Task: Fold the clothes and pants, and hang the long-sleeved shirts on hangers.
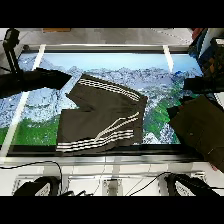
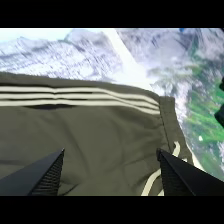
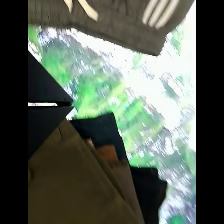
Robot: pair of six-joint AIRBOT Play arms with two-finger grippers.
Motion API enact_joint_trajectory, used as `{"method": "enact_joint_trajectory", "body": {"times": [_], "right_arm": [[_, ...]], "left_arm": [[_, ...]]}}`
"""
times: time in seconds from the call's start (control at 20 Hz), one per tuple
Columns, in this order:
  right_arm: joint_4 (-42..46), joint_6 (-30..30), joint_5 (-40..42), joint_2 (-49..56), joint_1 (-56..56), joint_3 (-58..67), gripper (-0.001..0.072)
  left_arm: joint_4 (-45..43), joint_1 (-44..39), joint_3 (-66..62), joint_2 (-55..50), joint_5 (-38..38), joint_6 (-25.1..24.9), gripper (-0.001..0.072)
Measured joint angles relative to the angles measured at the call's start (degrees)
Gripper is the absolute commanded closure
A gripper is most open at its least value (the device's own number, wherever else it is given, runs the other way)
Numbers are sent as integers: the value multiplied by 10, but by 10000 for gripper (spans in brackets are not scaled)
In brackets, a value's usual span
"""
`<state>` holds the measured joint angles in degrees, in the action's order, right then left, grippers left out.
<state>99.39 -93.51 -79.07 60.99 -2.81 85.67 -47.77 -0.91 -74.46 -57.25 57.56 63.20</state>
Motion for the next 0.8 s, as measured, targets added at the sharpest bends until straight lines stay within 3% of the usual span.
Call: {"method": "enact_joint_trajectory", "body": {"times": [0.2, 0.3, 0.4, 0.45, 0.55, 0.65, 0.7, 0.8], "right_arm": [[-2, 102, -30, -1, 27, -60, 690], [-64, 156, -43, -8, 57, -135, 690], [-162, 219, -51, -17, 80, -231, 689], [-213, 245, -52, -21, 88, -283, 673], [-303, 279, -36, -25, 97, -377, 400], [-374, 294, 9, -27, 102, -458, 349], [-409, 296, 41, -28, 104, -499, 276], [-456, 292, 95, -26, 105, -556, 274]], "left_arm": [[25, 1, 0, 2, -2, 29, 73], [22, 1, 0, 4, 4, 38, 91], [-11, 6, 0, 6, 11, 41, 323], [-35, 12, 0, 7, 17, 41, 368], [-95, 30, 1, 7, 39, 44, 368], [-160, 59, 9, 7, 66, 48, 368], [-187, 76, 16, 7, 76, 52, 369], [-232, 123, 41, 7, 96, 60, 369]]}}
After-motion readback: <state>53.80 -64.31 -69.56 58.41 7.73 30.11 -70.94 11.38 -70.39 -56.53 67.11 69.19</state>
